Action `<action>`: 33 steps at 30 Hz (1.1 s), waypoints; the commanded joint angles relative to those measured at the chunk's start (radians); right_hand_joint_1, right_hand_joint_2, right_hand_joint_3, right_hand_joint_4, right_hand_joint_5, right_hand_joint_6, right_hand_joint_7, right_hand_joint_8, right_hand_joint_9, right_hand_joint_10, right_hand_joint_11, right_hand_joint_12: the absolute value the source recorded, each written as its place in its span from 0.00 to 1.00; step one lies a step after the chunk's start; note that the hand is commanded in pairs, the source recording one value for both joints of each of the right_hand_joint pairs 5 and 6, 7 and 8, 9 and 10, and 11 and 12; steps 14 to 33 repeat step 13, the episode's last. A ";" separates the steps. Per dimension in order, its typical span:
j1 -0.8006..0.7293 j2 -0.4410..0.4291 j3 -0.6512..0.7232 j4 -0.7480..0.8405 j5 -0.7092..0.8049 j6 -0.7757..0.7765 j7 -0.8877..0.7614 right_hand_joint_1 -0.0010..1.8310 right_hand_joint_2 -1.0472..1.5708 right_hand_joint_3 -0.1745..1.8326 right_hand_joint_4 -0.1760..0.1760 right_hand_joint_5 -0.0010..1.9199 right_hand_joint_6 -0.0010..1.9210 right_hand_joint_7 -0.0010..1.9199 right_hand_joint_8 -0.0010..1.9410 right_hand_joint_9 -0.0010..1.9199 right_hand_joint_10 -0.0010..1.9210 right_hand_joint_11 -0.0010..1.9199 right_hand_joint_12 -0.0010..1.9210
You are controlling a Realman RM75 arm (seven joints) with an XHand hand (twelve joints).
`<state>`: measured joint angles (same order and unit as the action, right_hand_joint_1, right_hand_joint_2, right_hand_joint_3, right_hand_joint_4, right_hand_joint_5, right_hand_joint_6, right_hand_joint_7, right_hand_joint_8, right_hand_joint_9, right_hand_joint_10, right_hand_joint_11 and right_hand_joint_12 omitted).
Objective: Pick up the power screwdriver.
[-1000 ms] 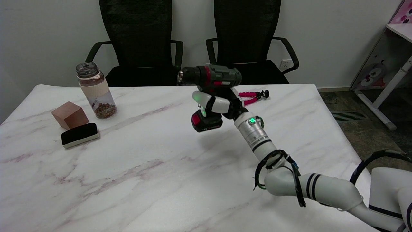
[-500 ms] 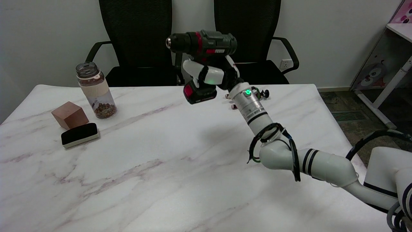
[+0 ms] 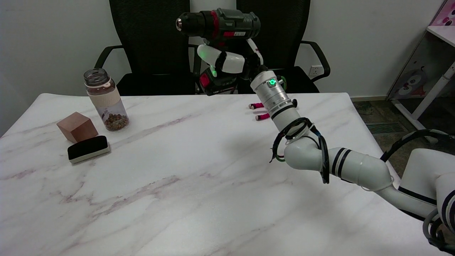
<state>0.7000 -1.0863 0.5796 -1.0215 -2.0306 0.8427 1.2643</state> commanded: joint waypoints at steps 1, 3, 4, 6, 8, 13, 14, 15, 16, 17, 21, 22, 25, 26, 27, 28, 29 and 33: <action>0.042 0.003 0.005 -0.006 0.007 -0.016 -0.037 0.45 0.98 0.54 1.00 1.00 1.00 1.00 0.99 1.00 1.00 1.00 1.00; 0.045 0.001 0.005 -0.006 0.007 -0.021 -0.051 0.45 0.98 0.54 1.00 1.00 1.00 1.00 0.99 1.00 1.00 1.00 1.00; 0.049 -0.001 0.005 -0.006 0.007 -0.026 -0.060 0.45 0.98 0.54 1.00 1.00 1.00 1.00 0.99 1.00 1.00 1.00 1.00; 0.055 -0.002 0.005 -0.006 0.008 -0.033 -0.068 0.45 0.98 0.54 1.00 1.00 1.00 1.00 0.99 1.00 1.00 1.00 1.00; 0.058 -0.004 0.005 -0.006 0.009 -0.037 -0.069 0.45 0.98 0.54 1.00 1.00 1.00 1.00 0.99 1.00 1.00 1.00 1.00; 0.052 -0.007 0.005 -0.015 0.011 -0.037 -0.069 0.45 0.98 0.54 1.00 1.00 1.00 1.00 0.99 1.00 1.00 1.00 1.00; 0.052 -0.007 0.005 -0.015 0.011 -0.037 -0.069 0.45 0.98 0.54 1.00 1.00 1.00 1.00 0.99 1.00 1.00 1.00 1.00; 0.052 -0.007 0.005 -0.015 0.011 -0.037 -0.069 0.45 0.98 0.54 1.00 1.00 1.00 1.00 0.99 1.00 1.00 1.00 1.00; 0.052 -0.007 0.005 -0.015 0.011 -0.037 -0.069 0.45 0.98 0.54 1.00 1.00 1.00 1.00 0.99 1.00 1.00 1.00 1.00; 0.052 -0.007 0.005 -0.015 0.011 -0.037 -0.069 0.45 0.98 0.54 1.00 1.00 1.00 1.00 0.99 1.00 1.00 1.00 1.00; 0.052 -0.007 0.005 -0.015 0.011 -0.037 -0.069 0.45 0.98 0.54 1.00 1.00 1.00 1.00 0.99 1.00 1.00 1.00 1.00; 0.052 -0.007 0.005 -0.015 0.011 -0.037 -0.069 0.45 0.98 0.54 1.00 1.00 1.00 1.00 0.99 1.00 1.00 1.00 1.00; 0.052 -0.007 0.005 -0.015 0.011 -0.037 -0.069 0.45 0.98 0.54 1.00 1.00 1.00 1.00 0.99 1.00 1.00 1.00 1.00; 0.052 -0.007 0.005 -0.015 0.011 -0.037 -0.069 0.45 0.98 0.54 1.00 1.00 1.00 1.00 0.99 1.00 1.00 1.00 1.00; 0.052 -0.007 0.005 -0.015 0.011 -0.037 -0.069 0.45 0.98 0.54 1.00 1.00 1.00 1.00 0.99 1.00 1.00 1.00 1.00; 0.052 -0.007 0.005 -0.015 0.011 -0.037 -0.069 0.45 0.98 0.54 1.00 1.00 1.00 1.00 0.99 1.00 1.00 1.00 1.00; 0.052 -0.007 0.005 -0.015 0.011 -0.037 -0.069 0.45 0.98 0.54 1.00 1.00 1.00 1.00 0.99 1.00 1.00 1.00 1.00; 0.052 -0.007 0.005 -0.015 0.011 -0.037 -0.069 0.45 0.98 0.54 1.00 1.00 1.00 1.00 0.99 1.00 1.00 1.00 1.00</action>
